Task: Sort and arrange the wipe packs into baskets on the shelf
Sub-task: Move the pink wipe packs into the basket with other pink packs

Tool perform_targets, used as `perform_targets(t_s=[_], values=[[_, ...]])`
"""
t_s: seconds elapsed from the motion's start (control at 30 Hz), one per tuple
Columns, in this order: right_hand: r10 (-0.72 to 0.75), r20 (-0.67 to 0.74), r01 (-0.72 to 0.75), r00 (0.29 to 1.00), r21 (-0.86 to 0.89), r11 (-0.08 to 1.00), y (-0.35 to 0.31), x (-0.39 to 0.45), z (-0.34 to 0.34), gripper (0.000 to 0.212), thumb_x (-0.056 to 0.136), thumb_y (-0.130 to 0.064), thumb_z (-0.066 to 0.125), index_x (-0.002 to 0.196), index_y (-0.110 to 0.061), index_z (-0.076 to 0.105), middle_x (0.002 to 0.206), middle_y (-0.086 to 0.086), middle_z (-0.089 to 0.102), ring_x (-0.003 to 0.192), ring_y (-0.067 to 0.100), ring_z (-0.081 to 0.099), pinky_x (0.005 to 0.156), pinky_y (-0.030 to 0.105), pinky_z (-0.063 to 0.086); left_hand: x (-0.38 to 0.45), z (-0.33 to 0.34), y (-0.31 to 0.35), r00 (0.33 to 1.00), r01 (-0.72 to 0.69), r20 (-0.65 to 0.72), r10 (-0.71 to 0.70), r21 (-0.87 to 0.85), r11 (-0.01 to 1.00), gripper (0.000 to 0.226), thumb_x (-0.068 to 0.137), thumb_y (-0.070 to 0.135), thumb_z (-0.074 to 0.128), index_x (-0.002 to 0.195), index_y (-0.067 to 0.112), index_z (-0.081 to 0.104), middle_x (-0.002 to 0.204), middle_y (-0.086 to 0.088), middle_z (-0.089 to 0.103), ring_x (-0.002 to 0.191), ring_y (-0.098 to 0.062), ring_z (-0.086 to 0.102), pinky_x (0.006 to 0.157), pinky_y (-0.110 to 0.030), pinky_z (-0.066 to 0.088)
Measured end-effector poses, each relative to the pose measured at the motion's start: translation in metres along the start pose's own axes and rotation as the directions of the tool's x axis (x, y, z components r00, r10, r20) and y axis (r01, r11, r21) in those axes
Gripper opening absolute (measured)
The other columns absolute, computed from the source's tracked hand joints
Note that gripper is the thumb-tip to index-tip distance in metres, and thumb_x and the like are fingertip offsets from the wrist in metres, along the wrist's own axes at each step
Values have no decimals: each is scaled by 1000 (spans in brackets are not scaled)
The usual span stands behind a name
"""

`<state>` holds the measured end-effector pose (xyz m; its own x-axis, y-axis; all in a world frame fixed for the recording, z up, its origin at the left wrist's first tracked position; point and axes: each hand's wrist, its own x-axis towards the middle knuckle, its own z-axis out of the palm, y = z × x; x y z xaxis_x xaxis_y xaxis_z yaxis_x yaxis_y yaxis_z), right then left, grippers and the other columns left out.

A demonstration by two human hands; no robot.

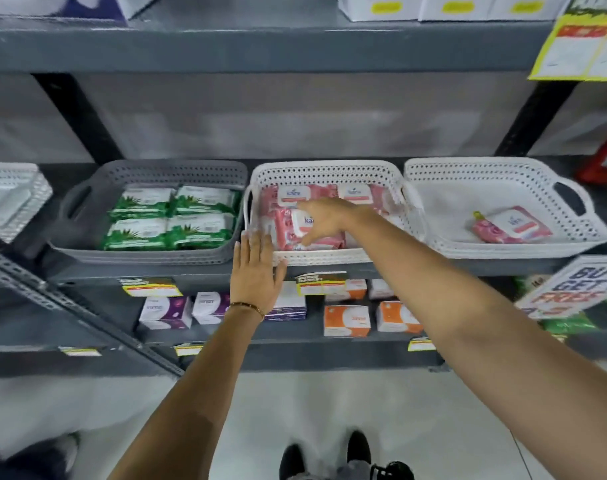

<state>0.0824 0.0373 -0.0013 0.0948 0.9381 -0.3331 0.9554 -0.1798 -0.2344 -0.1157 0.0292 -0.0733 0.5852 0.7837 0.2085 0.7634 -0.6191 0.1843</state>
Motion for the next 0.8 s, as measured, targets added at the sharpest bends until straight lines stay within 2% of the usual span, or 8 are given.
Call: perform_targets(t_s=[0.1, 0.17, 0.27, 0.37, 0.5, 0.6, 0.7, 0.8], values=[[-38, -87, 49, 995, 125, 991, -11, 4, 5, 87, 75, -26, 77, 146, -23, 28, 148, 10, 43, 124, 28, 52, 100, 35, 44, -3, -1, -6, 1000, 12, -11, -12, 0, 1000, 65, 95, 42, 31, 143, 2, 14, 152, -23, 14, 142, -37, 6, 117, -43, -3], [-12, -248, 56, 969, 173, 983, -1, -3, -4, 68, 79, -22, 73, 139, -19, 42, 140, 11, 52, 119, 28, 55, 96, 35, 44, -3, -1, -1, 1000, 13, -20, -13, 18, 1000, 66, 95, 45, 30, 142, 1, 16, 152, -23, 16, 142, -37, 4, 115, -42, -9], [136, -492, 5, 860, 274, 962, 35, -27, -22, 41, 83, -15, 64, 124, -15, 60, 129, 11, 62, 116, 29, 58, 98, 36, 46, 1, 1, 24, 999, -29, -17, 29, 20, 999, 65, 94, 45, 30, 141, 0, 22, 150, -23, 23, 141, -37, 6, 114, -42, -11], [352, -573, -141, 740, 381, 914, 95, -64, -30, 39, 83, -4, 56, 121, -12, 63, 130, 10, 62, 119, 27, 56, 102, 33, 43, 11, 11, 76, 994, -109, 32, 109, -9, 994, 64, 95, 47, 25, 142, 4, 21, 153, -19, 18, 142, -36, 2, 115, -45, -7], [524, -469, -459, 711, 256, 851, 182, -116, -23, 54, 82, 2, 50, 133, -16, 50, 139, 14, 49, 128, 32, 44, 106, 42, 40, 25, 28, 152, 976, -211, 58, 212, -29, 977, 65, 94, 49, 20, 143, 7, 17, 154, -17, 15, 142, -34, 1, 113, -44, -11], [626, -330, -657, 706, 23, 753, 239, -153, -13, 58, 87, -17, 59, 141, -14, 37, 148, 14, 32, 138, 35, 26, 112, 52, 28, 33, 39, 204, 967, -241, 78, 242, -22, 970, 68, 93, 53, 16, 144, 7, 15, 154, -16, 15, 142, -33, 2, 113, -44, -12], [632, -168, -647, 757, -54, 760, 286, -177, -4, 70, 90, -22, 58, 148, -18, 20, 159, 12, 9, 146, 36, 5, 116, 58, 16, 40, 50, 243, 972, -224, 64, 224, -12, 975, 71, 92, 54, 13, 144, 5, 15, 153, -17, 18, 142, -34, 6, 113, -44, -11], [488, -96, -495, 868, -77, 865, 316, -182, -2, 80, 91, -16, 58, 151, -26, 5, 161, 7, -8, 147, 35, -6, 119, 57, 8, 42, 57, 264, 989, -148, 33, 147, 10, 989, 76, 91, 56, 10, 142, 0, 16, 151, -19, 23, 141, -35, 13, 114, -45, -6]])
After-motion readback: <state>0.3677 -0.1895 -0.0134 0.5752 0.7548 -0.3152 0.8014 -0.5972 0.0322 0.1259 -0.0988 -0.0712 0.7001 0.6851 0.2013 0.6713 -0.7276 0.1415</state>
